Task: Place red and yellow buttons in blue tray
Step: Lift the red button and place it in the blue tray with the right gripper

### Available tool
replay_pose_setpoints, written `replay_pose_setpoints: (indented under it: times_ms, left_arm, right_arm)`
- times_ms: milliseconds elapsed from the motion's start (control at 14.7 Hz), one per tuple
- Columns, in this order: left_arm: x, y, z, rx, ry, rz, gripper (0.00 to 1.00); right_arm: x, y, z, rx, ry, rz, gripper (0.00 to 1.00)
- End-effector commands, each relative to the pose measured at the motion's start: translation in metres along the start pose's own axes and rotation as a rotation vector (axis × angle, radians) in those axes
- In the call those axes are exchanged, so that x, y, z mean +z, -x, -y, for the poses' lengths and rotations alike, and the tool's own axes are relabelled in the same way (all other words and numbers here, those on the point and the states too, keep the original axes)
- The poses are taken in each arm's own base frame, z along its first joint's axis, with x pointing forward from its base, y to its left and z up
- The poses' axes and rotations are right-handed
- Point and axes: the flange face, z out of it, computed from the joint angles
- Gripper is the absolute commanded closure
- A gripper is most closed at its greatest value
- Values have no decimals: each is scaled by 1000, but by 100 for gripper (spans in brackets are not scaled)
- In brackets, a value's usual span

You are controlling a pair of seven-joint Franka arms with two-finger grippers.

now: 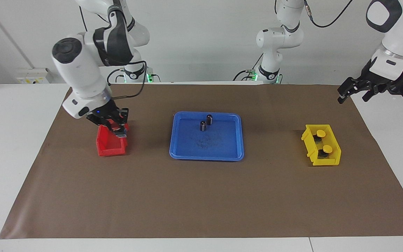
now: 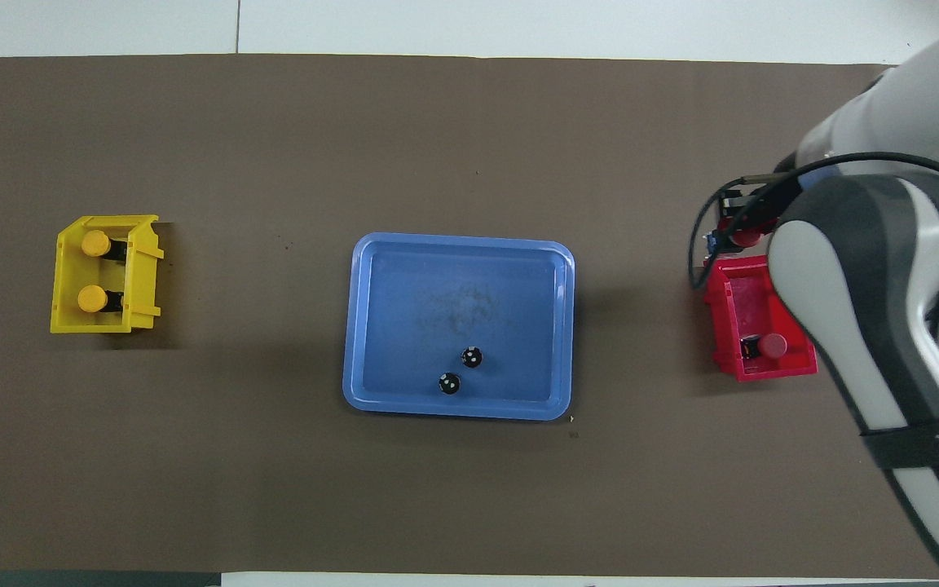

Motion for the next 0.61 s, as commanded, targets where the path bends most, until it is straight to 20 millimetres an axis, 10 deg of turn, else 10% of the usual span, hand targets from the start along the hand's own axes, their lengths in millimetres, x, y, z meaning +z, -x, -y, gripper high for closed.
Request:
replay_pose_setpoints:
  times_ms: [0,205,545]
  left_arm:
    - [-2,9,-2,1,-1,2,0]
    - [-3,8,-6,3,-5,-7,0]
    - [9,11,0,1,-6,-20,0]
  right_arm:
    - [37,2,94,108,-34,-19,87]
    - [91,13,175,90,-18,-41,86]
    - [128,41,218,98,5,-58,86]
